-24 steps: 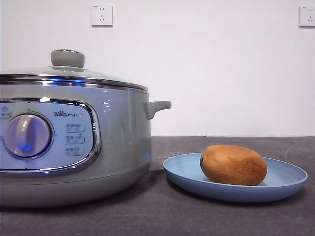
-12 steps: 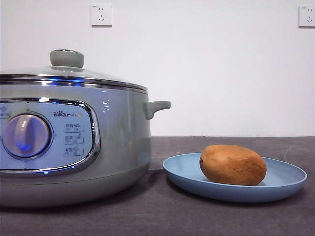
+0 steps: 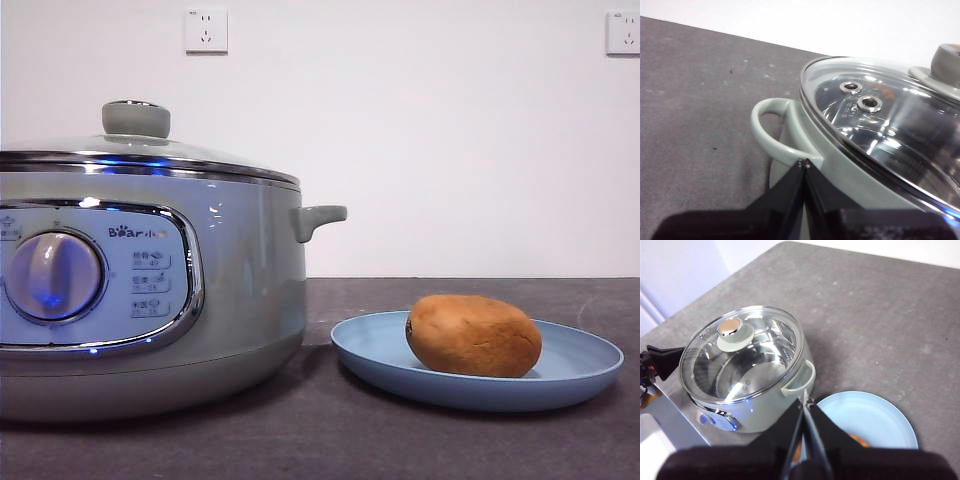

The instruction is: Take the potato out from the steamer,put the potato on the plate,close the lid

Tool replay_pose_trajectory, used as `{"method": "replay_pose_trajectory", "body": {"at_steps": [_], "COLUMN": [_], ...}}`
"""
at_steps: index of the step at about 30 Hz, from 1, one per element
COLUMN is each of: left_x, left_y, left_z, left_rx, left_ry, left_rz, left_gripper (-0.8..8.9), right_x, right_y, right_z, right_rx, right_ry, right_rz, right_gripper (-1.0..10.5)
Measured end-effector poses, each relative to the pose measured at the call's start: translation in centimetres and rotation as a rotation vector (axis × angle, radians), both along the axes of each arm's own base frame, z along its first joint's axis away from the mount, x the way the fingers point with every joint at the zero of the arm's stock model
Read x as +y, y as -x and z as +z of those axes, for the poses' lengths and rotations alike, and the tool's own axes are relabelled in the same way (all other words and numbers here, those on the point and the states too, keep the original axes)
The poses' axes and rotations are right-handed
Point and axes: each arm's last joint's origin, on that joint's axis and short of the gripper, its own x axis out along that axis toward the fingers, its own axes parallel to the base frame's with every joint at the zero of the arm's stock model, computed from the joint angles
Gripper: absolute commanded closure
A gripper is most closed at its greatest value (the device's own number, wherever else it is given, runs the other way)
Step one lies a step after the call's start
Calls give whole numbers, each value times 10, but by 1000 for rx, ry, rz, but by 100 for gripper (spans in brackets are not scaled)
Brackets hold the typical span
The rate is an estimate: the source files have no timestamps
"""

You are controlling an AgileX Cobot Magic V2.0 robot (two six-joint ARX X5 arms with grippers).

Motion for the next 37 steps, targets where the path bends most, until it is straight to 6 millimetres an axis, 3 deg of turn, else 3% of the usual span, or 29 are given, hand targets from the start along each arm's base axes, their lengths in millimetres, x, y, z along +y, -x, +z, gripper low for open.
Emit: {"method": "replay_pose_trajectory", "body": {"at_steps": [9, 14, 22, 31, 37], "left_x": [0, 0, 0, 0, 0], "left_y": [0, 0, 0, 0, 0], "left_z": [0, 0, 0, 0, 0], "left_rx": [0, 0, 0, 0, 0], "left_ry": [0, 0, 0, 0, 0], "left_rz": [0, 0, 0, 0, 0], "left_gripper": [817, 817, 817, 817, 817], "right_x": [-19, -38, -55, -57, -57], "right_y": [10, 8, 11, 13, 15], "right_z": [1, -22, -89, -172, -211], "right_rx": [-114, -83, -190, -327, -290], "right_ry": [87, 83, 1, -125, -140], "right_rz": [-62, -232, -419, -468, -486], "right_gripper": [947, 947, 946, 946, 946]}}
